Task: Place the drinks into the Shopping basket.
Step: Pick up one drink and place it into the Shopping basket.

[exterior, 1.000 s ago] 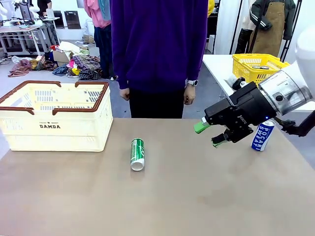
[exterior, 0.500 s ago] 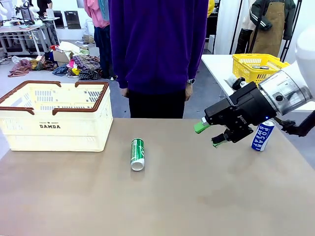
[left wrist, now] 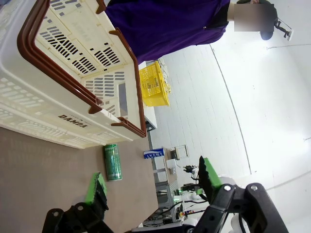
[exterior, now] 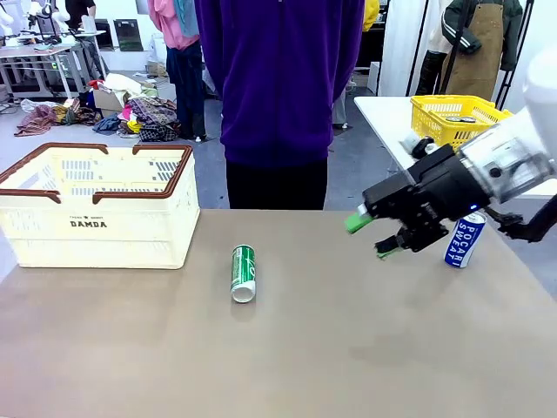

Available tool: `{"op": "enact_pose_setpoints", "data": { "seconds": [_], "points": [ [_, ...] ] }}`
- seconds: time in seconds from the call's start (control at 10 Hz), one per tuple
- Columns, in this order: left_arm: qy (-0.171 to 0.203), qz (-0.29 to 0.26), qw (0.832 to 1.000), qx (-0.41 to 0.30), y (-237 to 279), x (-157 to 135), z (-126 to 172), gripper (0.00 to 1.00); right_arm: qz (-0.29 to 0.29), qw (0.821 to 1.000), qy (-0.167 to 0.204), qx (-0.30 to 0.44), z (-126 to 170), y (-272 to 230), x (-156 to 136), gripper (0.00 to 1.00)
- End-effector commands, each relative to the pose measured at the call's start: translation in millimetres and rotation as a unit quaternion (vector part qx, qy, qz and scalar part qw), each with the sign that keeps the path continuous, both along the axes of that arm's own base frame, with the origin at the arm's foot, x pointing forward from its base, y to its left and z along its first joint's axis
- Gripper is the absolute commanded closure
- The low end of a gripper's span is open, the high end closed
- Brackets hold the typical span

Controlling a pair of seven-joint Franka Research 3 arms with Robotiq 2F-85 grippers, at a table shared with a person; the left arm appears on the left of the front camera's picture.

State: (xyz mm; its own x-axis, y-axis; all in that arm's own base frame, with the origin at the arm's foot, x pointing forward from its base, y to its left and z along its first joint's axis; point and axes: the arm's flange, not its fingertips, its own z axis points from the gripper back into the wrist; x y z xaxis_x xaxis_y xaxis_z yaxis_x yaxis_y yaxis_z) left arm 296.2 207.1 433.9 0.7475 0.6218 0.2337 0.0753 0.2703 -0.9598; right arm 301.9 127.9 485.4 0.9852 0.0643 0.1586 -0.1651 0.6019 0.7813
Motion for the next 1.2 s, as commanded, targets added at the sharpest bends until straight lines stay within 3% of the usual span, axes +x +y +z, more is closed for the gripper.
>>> {"op": "enact_pose_setpoints", "data": {
  "seconds": [0.0,0.3,0.5,0.6,0.7,0.8,1.1],
  "points": [
    [0.0,-0.005,1.0,-0.001,0.1,-2.9,1.8,0.0,-0.064,0.988,0.041,0.131,7.4,-106.5,-18.5,0.0],
    [0.0,-0.005,1.0,-0.001,0.1,-2.9,1.8,0.0,-0.057,0.977,0.044,0.202,-14.6,-153.5,-53.3,0.0],
    [0.0,-0.005,1.0,-0.001,0.1,-2.9,1.8,0.0,-0.046,0.959,0.06,0.272,-44.2,-196.9,-89.8,0.0],
    [0.0,-0.005,1.0,-0.001,0.1,-2.9,1.8,0.0,-0.054,0.95,0.047,0.303,-61.1,-213.0,-105.9,0.0],
    [0.0,-0.005,1.0,-0.001,0.1,-2.9,1.8,0.0,-0.111,0.955,0.064,0.268,-74.6,-210.4,-107.4,0.0],
    [0.0,-0.005,1.0,-0.001,0.1,-2.9,1.8,0.0,-0.061,0.957,0.058,0.277,-7.4,-228.2,-61.8,0.0],
    [0.0,-0.005,1.0,-0.001,0.1,-2.9,1.8,0.0,-0.061,0.957,0.058,0.277,-7.4,-228.2,-61.8,0.0]
  ]
}}
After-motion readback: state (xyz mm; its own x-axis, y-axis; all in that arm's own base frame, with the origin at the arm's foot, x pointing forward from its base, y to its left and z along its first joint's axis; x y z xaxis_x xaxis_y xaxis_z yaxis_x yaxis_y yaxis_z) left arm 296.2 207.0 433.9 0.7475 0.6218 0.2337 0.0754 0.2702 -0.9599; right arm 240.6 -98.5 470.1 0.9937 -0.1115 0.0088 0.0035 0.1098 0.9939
